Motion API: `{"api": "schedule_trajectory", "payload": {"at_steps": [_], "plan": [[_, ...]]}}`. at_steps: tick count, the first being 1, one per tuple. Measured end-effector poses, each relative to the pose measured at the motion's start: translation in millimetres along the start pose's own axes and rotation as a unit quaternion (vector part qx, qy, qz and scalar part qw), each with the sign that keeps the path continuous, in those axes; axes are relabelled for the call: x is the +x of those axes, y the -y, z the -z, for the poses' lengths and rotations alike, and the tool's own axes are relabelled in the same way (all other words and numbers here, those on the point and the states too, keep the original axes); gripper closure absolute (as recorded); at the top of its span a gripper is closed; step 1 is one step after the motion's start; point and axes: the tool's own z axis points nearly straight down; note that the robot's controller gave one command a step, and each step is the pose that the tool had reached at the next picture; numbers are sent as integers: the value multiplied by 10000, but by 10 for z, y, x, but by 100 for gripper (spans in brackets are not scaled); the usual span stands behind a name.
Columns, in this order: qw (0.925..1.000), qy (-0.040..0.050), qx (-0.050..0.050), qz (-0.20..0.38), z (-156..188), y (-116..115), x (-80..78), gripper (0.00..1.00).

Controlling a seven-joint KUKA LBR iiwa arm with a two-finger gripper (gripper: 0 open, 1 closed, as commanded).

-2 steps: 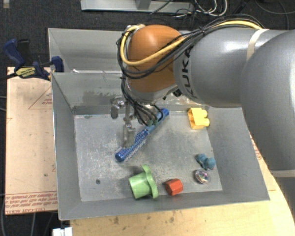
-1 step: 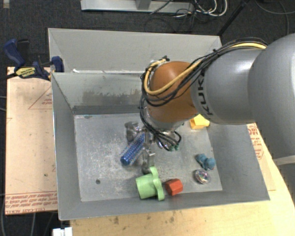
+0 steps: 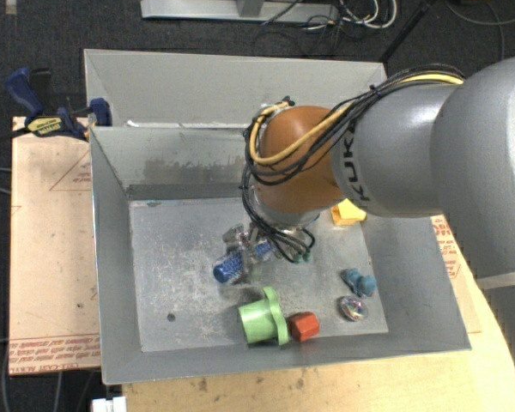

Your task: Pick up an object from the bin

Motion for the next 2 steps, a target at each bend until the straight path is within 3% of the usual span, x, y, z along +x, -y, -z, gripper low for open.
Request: {"api": "schedule_trajectory", "payload": {"at_steps": [1, 2], "plan": [[9997, 37, 8, 243, 1665, -255, 246, 100], [9980, 12, 2, 627, 1914, -476, 288, 100]]}}
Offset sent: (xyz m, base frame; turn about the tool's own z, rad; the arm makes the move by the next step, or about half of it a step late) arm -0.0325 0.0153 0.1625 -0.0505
